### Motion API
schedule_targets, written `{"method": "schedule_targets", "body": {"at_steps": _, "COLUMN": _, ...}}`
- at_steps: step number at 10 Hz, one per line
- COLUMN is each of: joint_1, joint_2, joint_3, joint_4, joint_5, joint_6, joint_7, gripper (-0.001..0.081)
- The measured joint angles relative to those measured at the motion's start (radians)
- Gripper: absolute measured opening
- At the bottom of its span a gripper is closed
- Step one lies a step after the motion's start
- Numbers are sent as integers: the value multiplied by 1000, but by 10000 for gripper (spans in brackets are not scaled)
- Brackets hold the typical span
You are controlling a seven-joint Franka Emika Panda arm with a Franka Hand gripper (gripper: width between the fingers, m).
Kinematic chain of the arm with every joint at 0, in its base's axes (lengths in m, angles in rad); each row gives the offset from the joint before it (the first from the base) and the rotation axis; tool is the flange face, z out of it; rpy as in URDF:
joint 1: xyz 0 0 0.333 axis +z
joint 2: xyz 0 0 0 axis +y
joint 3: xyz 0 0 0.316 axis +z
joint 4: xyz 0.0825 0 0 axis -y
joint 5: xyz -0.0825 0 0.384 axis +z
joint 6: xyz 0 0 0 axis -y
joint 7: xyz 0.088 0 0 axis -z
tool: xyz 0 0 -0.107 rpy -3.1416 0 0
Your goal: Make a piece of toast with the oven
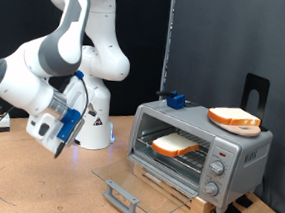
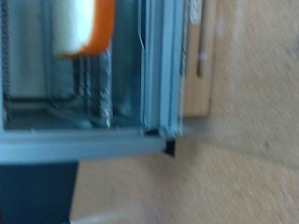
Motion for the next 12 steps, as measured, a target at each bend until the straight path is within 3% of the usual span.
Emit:
{"method": "schedule_targets", "body": {"at_steps": 3, "joint_1": 14, "joint_2": 93, "joint_3": 11, "joint_4": -7, "joint_5": 71, "joint_6": 63, "joint_7": 39, "gripper": 807}}
{"method": "schedule_targets", "body": {"at_steps": 6, "joint_1": 5, "joint_2": 107, "joint_3": 5, "joint_4": -10, "joint_5": 74, "joint_6": 73, "joint_7": 13, "gripper": 807}}
{"method": "schedule_targets", "body": {"at_steps": 12, "joint_1": 6, "joint_2": 298, "joint_3": -24, "joint_4": -11, "joint_5": 6, "joint_6": 250, "joint_7": 25, "gripper": 807}}
